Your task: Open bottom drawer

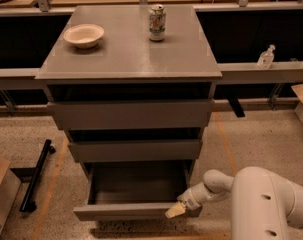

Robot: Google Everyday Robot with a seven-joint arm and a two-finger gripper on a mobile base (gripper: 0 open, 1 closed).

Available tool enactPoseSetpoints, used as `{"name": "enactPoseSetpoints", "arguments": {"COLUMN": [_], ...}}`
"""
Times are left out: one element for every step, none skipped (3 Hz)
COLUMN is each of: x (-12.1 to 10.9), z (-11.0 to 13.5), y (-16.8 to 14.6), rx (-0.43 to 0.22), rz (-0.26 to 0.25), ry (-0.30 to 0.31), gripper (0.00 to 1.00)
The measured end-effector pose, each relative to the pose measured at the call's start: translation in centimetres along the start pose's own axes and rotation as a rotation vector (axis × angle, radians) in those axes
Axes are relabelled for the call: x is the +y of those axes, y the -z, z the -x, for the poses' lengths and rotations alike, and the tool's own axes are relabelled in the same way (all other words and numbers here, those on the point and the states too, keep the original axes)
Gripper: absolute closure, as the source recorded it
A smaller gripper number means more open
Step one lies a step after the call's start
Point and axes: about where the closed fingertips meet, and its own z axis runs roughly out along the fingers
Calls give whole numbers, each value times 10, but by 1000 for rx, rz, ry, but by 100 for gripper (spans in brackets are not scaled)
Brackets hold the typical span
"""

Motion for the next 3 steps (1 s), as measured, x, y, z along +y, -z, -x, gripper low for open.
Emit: {"name": "enactPoseSetpoints", "arguments": {"x": [11, 23, 38], "z": [-1, 11, 35], "y": [-1, 9, 29], "rx": [2, -19, -49], "rz": [24, 22, -19], "ry": [-13, 6, 71], "gripper": [64, 88, 86]}}
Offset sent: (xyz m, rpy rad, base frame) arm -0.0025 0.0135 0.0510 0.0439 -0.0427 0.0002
